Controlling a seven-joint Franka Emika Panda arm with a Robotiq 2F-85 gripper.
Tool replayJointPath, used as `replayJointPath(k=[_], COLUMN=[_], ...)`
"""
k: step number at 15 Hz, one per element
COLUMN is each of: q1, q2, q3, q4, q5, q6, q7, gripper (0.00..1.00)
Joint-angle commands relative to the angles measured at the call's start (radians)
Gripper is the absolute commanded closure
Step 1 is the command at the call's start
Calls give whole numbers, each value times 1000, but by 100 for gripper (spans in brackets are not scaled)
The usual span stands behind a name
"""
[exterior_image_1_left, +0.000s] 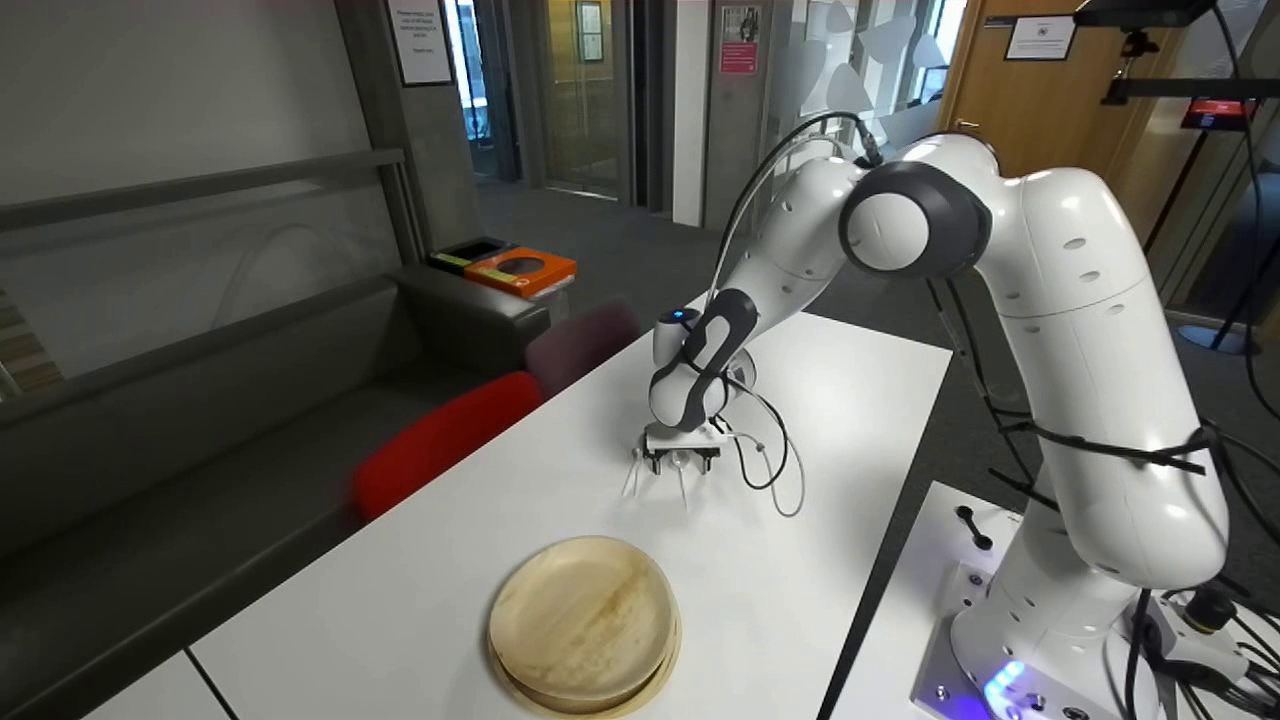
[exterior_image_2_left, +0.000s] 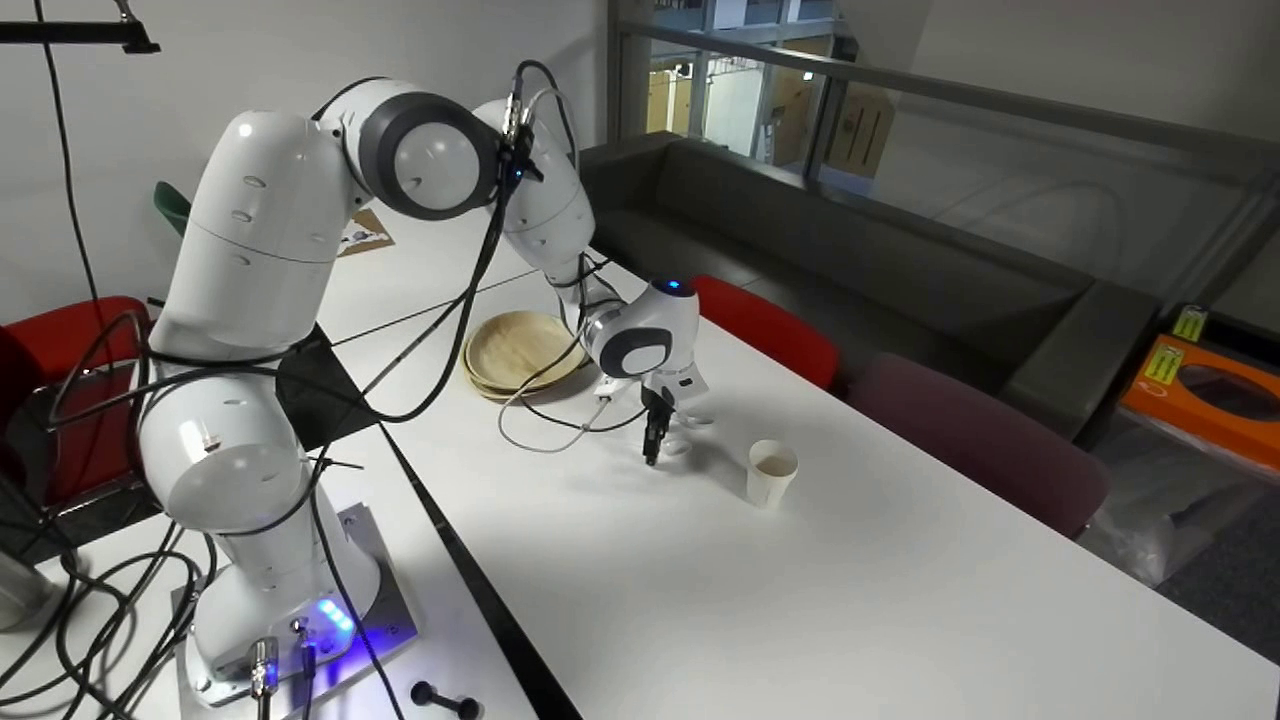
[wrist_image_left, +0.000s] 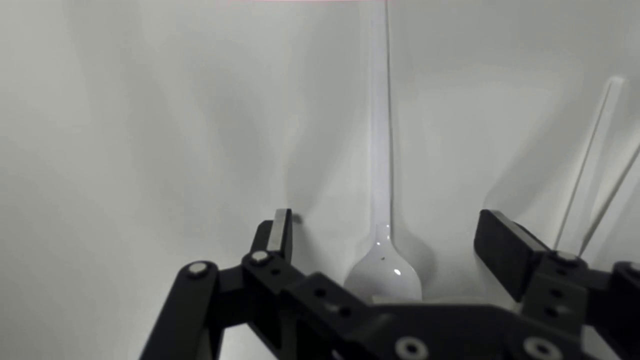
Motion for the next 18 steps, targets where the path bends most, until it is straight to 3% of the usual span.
replayJointPath(k=[1, 4, 5, 7, 8, 10, 13, 14, 18], q1=[-17, -18, -19, -22, -23, -24, -26, -27, -28], q2=[-2, -3, -4, -3, -3, -3, -2, -2, -4], q3=[8, 8, 9, 10, 12, 13, 16, 17, 19], q4=[29, 31, 32, 35, 37, 36, 38, 38, 39], q5=[23, 23, 24, 26, 28, 28, 31, 33, 35], q6=[-55, -59, -59, -59, -60, -58, -58, -58, -61], q7=[-36, -37, -37, -40, -41, -42, -45, -45, -45], gripper=[10, 21, 31, 30, 41, 39, 52, 63, 72])
